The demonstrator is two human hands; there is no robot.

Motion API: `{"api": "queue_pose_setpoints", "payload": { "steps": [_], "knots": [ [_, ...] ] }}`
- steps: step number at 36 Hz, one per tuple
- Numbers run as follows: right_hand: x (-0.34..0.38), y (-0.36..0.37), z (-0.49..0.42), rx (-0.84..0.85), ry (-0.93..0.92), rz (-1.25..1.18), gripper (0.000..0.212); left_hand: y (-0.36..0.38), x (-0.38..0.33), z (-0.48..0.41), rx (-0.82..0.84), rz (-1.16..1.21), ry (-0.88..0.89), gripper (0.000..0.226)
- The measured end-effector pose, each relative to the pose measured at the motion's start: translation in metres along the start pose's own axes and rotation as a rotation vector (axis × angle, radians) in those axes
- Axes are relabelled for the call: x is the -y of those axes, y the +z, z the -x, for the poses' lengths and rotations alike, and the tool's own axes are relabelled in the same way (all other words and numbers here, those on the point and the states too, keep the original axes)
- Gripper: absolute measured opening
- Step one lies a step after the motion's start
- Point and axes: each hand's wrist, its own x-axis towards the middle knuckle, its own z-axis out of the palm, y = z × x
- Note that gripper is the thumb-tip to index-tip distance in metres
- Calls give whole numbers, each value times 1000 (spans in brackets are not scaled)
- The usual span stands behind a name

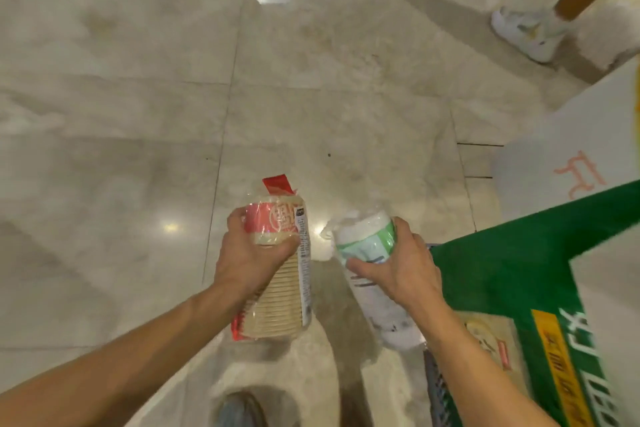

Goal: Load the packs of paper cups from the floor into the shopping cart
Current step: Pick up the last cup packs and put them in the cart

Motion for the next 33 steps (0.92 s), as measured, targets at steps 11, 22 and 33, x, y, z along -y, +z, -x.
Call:
{"api": "queue_pose_setpoints", "payload": {
  "steps": [11,22,33],
  "knots": [
    [269,-287,209,-25,-231,-191,121,-286,-260,244,-239,176,33,100],
    [527,-342,412,84,-672,-111,121,-525,-292,451,-612,366,100,112],
    [675,-226,606,329,-1120,-76,124,-662,-172,614,-1048,522,-22,124]
  ]
}}
